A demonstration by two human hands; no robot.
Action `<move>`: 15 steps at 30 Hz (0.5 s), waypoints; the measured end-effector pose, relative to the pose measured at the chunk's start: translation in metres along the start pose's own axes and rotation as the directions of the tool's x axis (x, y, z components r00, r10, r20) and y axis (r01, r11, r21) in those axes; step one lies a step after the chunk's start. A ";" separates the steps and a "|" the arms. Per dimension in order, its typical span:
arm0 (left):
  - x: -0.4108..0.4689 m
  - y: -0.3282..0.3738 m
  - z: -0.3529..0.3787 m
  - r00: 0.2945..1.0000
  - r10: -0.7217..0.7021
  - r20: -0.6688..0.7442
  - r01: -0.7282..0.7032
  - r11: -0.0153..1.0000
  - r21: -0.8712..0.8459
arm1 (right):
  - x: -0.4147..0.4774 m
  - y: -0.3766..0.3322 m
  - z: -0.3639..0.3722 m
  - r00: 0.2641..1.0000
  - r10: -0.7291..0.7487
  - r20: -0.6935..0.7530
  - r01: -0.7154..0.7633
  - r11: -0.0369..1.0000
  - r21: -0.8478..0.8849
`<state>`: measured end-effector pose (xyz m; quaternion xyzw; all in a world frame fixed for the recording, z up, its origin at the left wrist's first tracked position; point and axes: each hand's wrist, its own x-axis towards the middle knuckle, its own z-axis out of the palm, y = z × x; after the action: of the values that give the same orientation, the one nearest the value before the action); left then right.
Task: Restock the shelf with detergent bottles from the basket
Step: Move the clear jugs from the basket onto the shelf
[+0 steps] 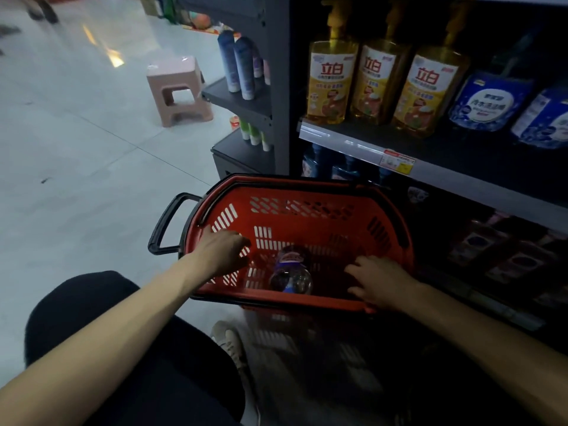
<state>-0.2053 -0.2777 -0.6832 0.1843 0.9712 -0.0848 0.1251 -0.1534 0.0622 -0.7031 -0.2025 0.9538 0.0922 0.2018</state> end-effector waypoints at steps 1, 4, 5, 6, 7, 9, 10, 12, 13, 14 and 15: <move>0.008 0.007 -0.005 0.999 0.035 -0.021 -0.035 0.999 0.013 | 0.003 -0.002 -0.003 1.000 -0.013 -0.006 0.013 1.000 0.019; 0.032 0.023 -0.013 0.986 0.145 -0.084 -0.142 0.989 0.035 | 0.017 -0.010 -0.013 0.996 -0.077 -0.035 0.079 0.996 0.037; 0.039 0.026 -0.013 0.981 0.160 -0.107 -0.158 0.987 0.022 | 0.025 -0.014 -0.016 0.993 -0.108 -0.054 0.110 0.993 0.033; 0.045 0.029 -0.013 0.980 0.157 -0.124 -0.158 0.987 0.003 | 0.034 -0.019 -0.018 0.988 -0.139 -0.067 0.141 0.990 0.028; 0.050 0.030 -0.013 0.982 0.141 -0.126 -0.144 0.989 -0.015 | 0.043 -0.024 -0.020 0.982 -0.174 -0.075 0.175 0.984 0.017; 0.057 0.029 -0.007 0.987 0.101 -0.122 -0.107 0.993 -0.040 | 0.064 -0.035 -0.020 0.961 -0.268 -0.068 0.266 0.963 -0.039; 0.057 0.029 -0.003 0.988 0.089 -0.123 -0.095 0.994 -0.046 | 0.073 -0.041 -0.018 0.945 -0.322 -0.054 0.318 0.945 -0.079; 0.056 0.023 0.009 0.992 0.079 -0.099 -0.086 0.994 -0.072 | 0.090 -0.054 -0.014 0.903 -0.428 -0.038 0.418 0.895 -0.156; 0.053 0.020 0.016 0.993 0.082 -0.079 -0.089 0.993 -0.082 | 0.097 -0.058 -0.011 0.872 -0.487 -0.048 0.470 0.861 -0.197; 0.049 0.017 0.024 0.995 0.082 -0.053 -0.087 0.992 -0.092 | 0.103 -0.063 -0.007 0.841 -0.539 -0.041 0.515 0.823 -0.239; 0.045 0.014 0.031 0.997 0.078 -0.030 -0.080 0.991 -0.103 | 0.110 -0.067 -0.002 0.812 -0.583 -0.023 0.553 0.782 -0.287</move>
<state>-0.2336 -0.2567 -0.7267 0.2169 0.9677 -0.0267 0.1254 -0.2180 -0.0368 -0.7537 -0.5105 0.8365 0.1436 0.1379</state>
